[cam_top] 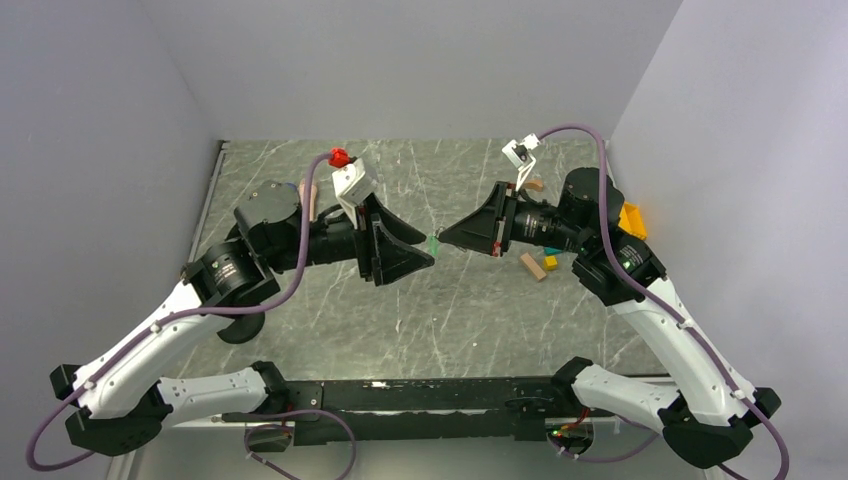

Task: Remove the keys from the keyring

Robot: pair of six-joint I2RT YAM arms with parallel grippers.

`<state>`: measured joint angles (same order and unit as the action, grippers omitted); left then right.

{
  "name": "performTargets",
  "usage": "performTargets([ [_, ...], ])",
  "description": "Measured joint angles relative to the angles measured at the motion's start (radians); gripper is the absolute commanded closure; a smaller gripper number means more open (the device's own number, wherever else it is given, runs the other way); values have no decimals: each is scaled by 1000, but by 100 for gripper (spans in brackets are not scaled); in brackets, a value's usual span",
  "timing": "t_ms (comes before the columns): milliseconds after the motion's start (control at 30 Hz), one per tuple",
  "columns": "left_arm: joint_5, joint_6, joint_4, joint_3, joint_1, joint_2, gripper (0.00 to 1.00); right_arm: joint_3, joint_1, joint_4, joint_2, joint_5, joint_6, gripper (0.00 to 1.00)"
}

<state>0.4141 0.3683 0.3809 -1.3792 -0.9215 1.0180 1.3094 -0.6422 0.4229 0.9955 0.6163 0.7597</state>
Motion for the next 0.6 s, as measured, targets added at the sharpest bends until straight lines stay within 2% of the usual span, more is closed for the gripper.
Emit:
performTargets([
  [600,-20,0,-44,-1,0,45,60,19,-14,3,0,48,-2,100],
])
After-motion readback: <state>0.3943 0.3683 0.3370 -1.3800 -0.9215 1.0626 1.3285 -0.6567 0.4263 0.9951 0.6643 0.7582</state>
